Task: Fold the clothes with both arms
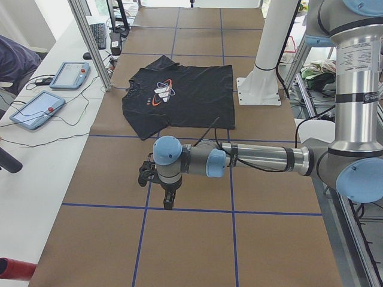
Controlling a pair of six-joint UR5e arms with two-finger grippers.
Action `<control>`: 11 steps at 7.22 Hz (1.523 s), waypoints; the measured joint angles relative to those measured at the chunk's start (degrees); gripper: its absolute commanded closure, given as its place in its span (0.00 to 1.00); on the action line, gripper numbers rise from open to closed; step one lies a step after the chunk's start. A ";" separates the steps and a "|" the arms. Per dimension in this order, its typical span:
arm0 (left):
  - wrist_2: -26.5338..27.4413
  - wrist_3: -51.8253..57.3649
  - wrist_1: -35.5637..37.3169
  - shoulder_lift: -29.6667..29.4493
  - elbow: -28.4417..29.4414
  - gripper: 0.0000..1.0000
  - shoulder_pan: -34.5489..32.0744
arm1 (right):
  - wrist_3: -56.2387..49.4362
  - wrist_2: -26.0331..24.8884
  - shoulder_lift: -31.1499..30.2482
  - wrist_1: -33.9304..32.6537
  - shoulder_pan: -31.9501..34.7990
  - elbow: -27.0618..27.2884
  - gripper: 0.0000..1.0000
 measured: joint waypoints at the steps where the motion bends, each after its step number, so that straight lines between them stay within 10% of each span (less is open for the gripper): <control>1: 0.00 0.01 0.00 -0.03 0.00 0.00 0.00 | 0.00 0.04 0.00 0.02 0.00 0.02 0.00; 11: 0.31 -3.57 -6.05 -16.23 2.41 0.00 4.16 | 1.44 -0.39 15.84 2.78 -7.31 -6.14 0.00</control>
